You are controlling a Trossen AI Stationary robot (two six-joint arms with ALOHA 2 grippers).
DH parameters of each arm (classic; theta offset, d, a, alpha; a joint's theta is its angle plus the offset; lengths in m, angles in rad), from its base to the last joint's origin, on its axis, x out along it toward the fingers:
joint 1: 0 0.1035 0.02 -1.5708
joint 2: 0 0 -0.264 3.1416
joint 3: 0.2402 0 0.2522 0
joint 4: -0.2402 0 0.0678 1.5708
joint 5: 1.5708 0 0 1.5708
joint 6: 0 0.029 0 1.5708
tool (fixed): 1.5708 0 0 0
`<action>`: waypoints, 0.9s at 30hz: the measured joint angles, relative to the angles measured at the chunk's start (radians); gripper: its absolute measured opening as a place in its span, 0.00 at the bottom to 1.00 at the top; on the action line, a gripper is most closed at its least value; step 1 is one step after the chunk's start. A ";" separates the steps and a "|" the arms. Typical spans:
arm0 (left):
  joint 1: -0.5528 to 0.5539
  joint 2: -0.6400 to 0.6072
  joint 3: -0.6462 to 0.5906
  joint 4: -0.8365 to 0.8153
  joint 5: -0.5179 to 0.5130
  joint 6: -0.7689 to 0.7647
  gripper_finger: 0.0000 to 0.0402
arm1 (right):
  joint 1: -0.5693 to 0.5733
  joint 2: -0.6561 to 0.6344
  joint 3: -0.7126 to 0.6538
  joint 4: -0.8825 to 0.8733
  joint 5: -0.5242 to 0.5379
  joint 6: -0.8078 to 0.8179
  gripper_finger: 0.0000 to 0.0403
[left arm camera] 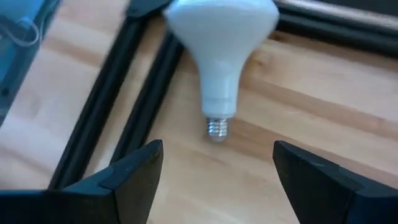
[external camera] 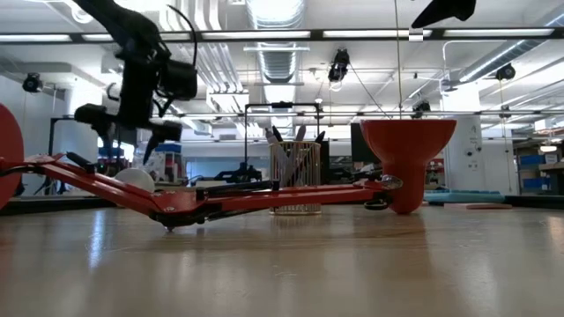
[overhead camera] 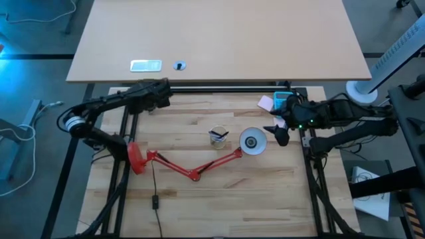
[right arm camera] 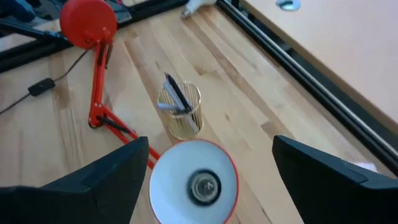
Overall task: Screw lightbulb
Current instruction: Insert the light bulb into the lamp
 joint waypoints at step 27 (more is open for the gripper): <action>0.259 0.318 0.002 0.301 0.150 0.284 0.70 | -0.001 0.029 -0.001 -0.020 0.036 0.115 0.84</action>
